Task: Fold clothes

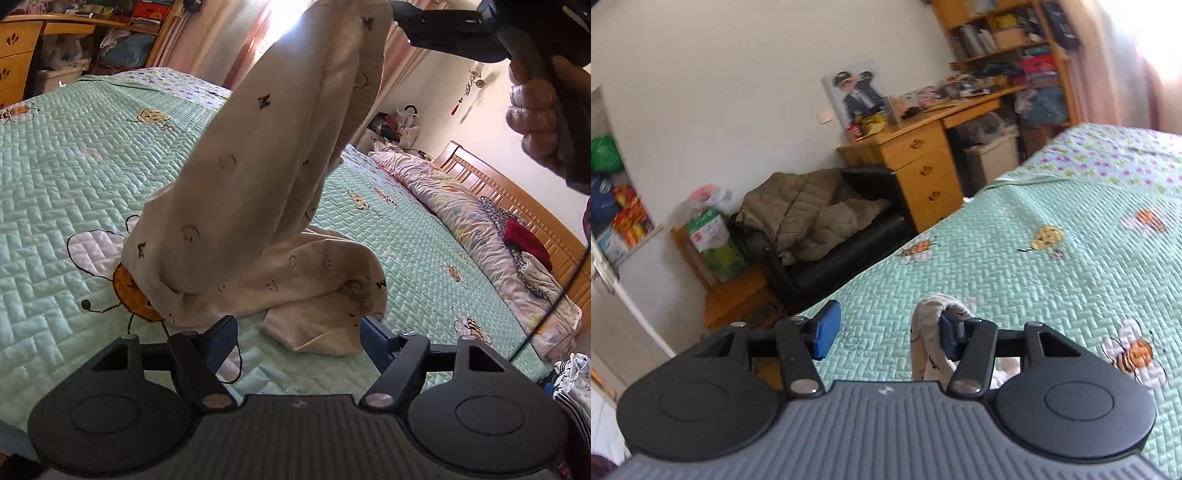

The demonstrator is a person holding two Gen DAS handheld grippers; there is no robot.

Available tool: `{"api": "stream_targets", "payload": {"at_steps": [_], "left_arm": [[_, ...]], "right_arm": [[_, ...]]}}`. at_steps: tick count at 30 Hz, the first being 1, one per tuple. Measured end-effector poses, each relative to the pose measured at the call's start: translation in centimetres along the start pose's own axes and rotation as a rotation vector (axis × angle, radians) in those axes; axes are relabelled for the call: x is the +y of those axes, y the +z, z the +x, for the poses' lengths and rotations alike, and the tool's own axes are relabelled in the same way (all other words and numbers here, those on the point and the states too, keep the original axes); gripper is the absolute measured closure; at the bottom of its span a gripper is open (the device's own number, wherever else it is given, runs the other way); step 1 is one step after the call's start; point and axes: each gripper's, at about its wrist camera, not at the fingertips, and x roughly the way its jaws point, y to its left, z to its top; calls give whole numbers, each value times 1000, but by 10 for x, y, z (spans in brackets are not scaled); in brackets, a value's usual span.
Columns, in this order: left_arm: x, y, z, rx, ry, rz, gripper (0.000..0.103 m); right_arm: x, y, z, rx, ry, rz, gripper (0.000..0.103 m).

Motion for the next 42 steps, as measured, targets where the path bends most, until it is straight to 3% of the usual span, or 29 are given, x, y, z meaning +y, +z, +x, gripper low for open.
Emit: {"api": "stream_targets", "payload": {"at_steps": [4, 7, 10, 14, 16, 19, 20, 22, 23, 24, 26, 27, 31, 34, 36, 37, 40, 42], "left_arm": [[-13, 2, -9, -37, 44, 86, 28], [-26, 5, -17, -99, 141, 180, 28], [-30, 9, -13, -102, 194, 239, 27], [-22, 15, -4, -98, 232, 232, 23], [-13, 21, 7, -72, 238, 199, 19], [-6, 32, 28, 9, 181, 163, 17], [-4, 36, 38, 38, 164, 159, 11], [0, 40, 62, 102, 214, 131, 14], [3, 43, 73, 133, 251, 113, 30], [5, 46, 81, 146, 282, 103, 59], [16, 58, 84, 115, 328, 74, 81], [24, 66, 78, 85, 331, 32, 87], [54, 110, 14, -171, 522, -48, 91], [95, 138, -35, -287, 666, -125, 92], [127, 145, -52, -291, 825, -171, 90], [145, 144, -57, -247, 864, -208, 88], [169, 124, -73, -169, 862, -284, 86], [163, 105, -84, -163, 815, -280, 72]], "right_arm": [[30, -8, 61, 392, -299, -306, 43], [34, -13, 67, 399, -193, -229, 43], [33, -15, 56, 316, -140, -164, 43], [9, -34, 13, 90, -99, 31, 37], [-14, -50, -9, -17, -141, 130, 37], [-56, -98, -49, -145, -276, 322, 36], [-70, -116, -61, -179, -326, 390, 36], [-92, -153, -78, -211, -425, 485, 36], [-97, -167, -84, -202, -465, 508, 35], [-103, -182, -89, -194, -505, 531, 35], [-110, -208, -94, -163, -566, 563, 35], [-111, -215, -91, -137, -575, 562, 35], [-104, -233, -74, -55, -575, 529, 35], [-98, -237, -48, -17, -552, 500, 35], [-94, -238, -30, 5, -539, 477, 35], [-93, -239, -24, 11, -544, 478, 35], [-89, -243, -9, 27, -559, 479, 35], [-89, -243, -2, 31, -583, 454, 35]]}}
